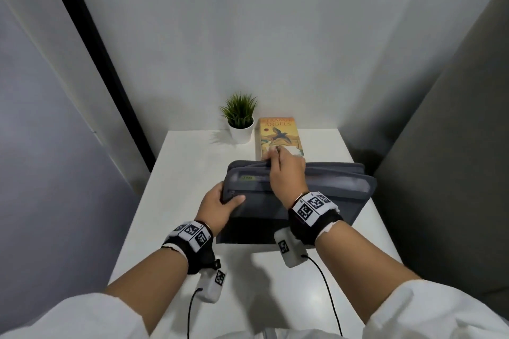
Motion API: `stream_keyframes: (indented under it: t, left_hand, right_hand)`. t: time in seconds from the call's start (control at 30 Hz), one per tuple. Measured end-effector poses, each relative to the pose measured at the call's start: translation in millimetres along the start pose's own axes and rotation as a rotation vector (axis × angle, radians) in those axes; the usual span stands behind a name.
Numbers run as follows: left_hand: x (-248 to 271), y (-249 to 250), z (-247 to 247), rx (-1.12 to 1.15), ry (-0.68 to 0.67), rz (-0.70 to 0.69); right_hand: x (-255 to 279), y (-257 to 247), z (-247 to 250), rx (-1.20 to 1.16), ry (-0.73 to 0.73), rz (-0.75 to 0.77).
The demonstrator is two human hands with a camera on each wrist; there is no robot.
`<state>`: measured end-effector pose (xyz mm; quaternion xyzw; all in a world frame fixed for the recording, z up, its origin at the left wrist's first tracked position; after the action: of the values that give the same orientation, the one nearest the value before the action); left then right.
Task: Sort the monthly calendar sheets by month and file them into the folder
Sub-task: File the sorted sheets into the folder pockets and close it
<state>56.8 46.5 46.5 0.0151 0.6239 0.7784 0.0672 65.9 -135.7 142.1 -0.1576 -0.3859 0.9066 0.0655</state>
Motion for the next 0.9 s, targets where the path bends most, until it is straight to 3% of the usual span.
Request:
stream_keyframes:
  t: [0.13,0.23,0.33,0.47,0.67,0.9]
  left_hand:
    - [-19.1,48.0,-16.2,-0.059,0.033,-0.175]
    - [-30.4,79.9,-1.8,-0.104,0.082,-0.272]
    - [-37.0,107.9,23.6,-0.08,0.167,-0.352]
    - [-48.5,132.9,34.8,0.071,0.245,-0.352]
    - [-56.5,135.8,53.6,0.346,0.389,-0.277]
    - [-64.7,47.1,34.8,0.054,0.365,0.011]
  right_hand:
    - [-31.2,46.7,53.2,-0.028,0.123,-0.089]
    - [-45.8,107.1,104.7,0.009,0.253,-0.267]
    - [-55.8,156.9,149.1,-0.169,0.33,-0.427]
    - [-53.9,182.1,133.6,-0.56,0.078,-0.631]
    - [-3.6,202.2,70.3,-0.618,-0.272,-0.75]
    - [-6.4,205.9,57.6,-0.942,-0.231,-0.762]
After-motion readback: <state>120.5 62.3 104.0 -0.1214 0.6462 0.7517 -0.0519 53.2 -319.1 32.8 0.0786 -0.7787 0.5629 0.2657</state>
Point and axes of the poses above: each hand's wrist, its own x-axis away from the middle knuckle, its own z-axis out of the back of the hand, y = z × x, the point moved 6 cm from there along -x, towards the middle knuckle, and after that the axes turned 7 degrees about -z, right-handed, at the moved point
